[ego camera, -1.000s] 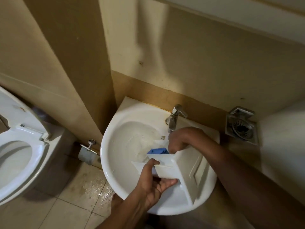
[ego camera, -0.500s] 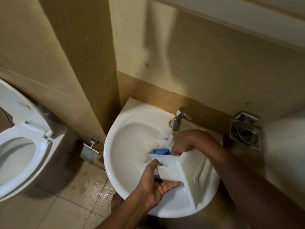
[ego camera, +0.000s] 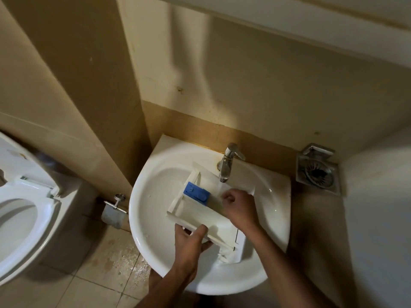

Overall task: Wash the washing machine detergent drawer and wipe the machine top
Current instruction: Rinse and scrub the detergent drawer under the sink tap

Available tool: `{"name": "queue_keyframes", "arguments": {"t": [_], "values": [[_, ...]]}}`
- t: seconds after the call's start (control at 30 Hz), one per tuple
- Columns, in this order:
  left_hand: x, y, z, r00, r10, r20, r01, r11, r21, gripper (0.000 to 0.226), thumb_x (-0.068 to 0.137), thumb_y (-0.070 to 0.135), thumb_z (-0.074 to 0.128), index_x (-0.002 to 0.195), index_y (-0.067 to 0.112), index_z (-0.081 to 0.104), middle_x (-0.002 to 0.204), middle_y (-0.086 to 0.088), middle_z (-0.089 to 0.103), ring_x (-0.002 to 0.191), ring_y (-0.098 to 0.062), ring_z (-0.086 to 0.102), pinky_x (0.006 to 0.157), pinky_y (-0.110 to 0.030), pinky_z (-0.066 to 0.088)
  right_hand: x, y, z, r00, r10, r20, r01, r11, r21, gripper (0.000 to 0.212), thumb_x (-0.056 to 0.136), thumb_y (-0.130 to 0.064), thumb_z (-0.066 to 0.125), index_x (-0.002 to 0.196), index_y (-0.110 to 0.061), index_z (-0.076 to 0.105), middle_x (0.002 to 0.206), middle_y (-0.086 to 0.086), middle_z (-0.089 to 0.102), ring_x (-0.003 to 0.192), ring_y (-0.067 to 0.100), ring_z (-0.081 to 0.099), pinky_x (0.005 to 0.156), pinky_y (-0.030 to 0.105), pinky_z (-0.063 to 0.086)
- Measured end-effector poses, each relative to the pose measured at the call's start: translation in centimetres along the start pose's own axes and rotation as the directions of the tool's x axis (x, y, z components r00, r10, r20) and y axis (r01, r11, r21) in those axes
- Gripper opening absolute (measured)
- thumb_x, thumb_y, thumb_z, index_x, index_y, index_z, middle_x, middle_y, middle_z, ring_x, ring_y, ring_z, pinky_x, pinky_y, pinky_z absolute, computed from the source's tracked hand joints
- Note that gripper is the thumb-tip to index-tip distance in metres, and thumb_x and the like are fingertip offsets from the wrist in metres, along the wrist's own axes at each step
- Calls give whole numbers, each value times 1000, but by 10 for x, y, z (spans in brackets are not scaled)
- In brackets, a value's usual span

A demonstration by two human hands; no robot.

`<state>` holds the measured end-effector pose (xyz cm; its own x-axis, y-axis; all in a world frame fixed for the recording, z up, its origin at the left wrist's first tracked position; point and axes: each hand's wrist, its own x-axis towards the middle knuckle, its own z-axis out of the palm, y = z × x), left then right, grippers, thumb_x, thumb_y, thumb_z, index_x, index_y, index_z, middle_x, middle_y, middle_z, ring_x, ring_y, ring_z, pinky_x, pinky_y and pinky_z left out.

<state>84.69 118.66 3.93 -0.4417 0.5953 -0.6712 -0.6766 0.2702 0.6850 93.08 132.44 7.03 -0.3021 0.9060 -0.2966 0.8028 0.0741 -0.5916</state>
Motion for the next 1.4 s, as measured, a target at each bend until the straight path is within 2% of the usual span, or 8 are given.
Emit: {"name": "queue_keyframes", "arguments": {"t": [0.1, 0.2, 0.3, 0.53, 0.7, 0.83, 1.2, 1.4], "values": [[-1, 6, -2, 993, 98, -69, -91, 992, 92, 44, 84, -1, 67, 114, 24, 46, 109, -6, 64, 98, -27, 67, 71, -43, 62, 14, -11, 8, 889, 424, 172, -376, 464, 802, 22, 88, 4, 47, 91, -4, 68, 76, 7, 65, 74, 21, 61, 67, 25, 52], [4, 17, -8, 981, 184, -68, -165, 960, 225, 43, 84, 3, 68, 104, 35, 46, 106, -3, 66, 95, -25, 68, 73, -44, 61, 27, -14, 16, 798, 351, 490, -397, -305, 866, 16, 97, -2, 48, 97, 6, 62, 81, 20, 65, 80, 30, 64, 76, 37, 61], [13, 26, -17, 993, 111, -32, -102, 974, 203, 45, 87, 1, 64, 120, 25, 46, 110, -3, 66, 98, -26, 69, 68, -39, 62, 36, -16, 26, 828, 223, 514, -374, -464, 803, 22, 99, -4, 41, 96, 5, 61, 83, 20, 66, 82, 29, 63, 73, 37, 60], [40, 38, -37, 993, -88, 80, 74, 985, 159, 47, 90, -1, 55, 131, 18, 45, 121, -16, 67, 103, -36, 69, 72, -45, 62, 45, -25, 29, 818, 29, 574, -544, -283, 790, 7, 84, -13, 55, 86, -8, 58, 77, 9, 58, 70, 18, 56, 49, 24, 50], [41, 39, -31, 984, -71, 161, 61, 996, 66, 50, 86, -12, 46, 124, 22, 51, 119, -14, 65, 111, -37, 62, 91, -55, 56, 19, -28, 3, 815, -28, 580, -495, 489, 718, 16, 88, 2, 62, 100, -3, 71, 95, 14, 71, 86, 20, 68, 70, 26, 55], [46, 49, -27, 964, -130, 233, 75, 970, 232, 51, 74, 3, 56, 123, 15, 52, 122, -23, 63, 109, -42, 62, 89, -54, 58, 4, -2, -20, 984, 60, 168, -73, 994, 75, 36, 91, -3, 50, 120, -15, 68, 121, 2, 69, 110, 17, 64, 90, 23, 47], [72, 79, 3, 922, -239, 305, 73, 879, 471, 78, 57, 10, 54, 133, 20, 43, 126, -22, 53, 118, -42, 52, 95, -53, 53, -20, 48, -5, 996, 68, -58, -65, 996, 60, 35, 88, -2, 63, 120, -15, 66, 124, 0, 66, 118, 17, 59, 93, 13, 35], [73, 75, 15, 979, -105, 172, 7, 870, 493, 30, 84, 15, 52, 114, 22, 51, 109, -12, 59, 97, -28, 58, 79, -40, 52, -17, 42, 6, 988, 40, -149, -33, 998, 51, 35, 88, 7, 56, 115, -12, 69, 116, 2, 67, 110, 17, 62, 91, 15, 40]]}}
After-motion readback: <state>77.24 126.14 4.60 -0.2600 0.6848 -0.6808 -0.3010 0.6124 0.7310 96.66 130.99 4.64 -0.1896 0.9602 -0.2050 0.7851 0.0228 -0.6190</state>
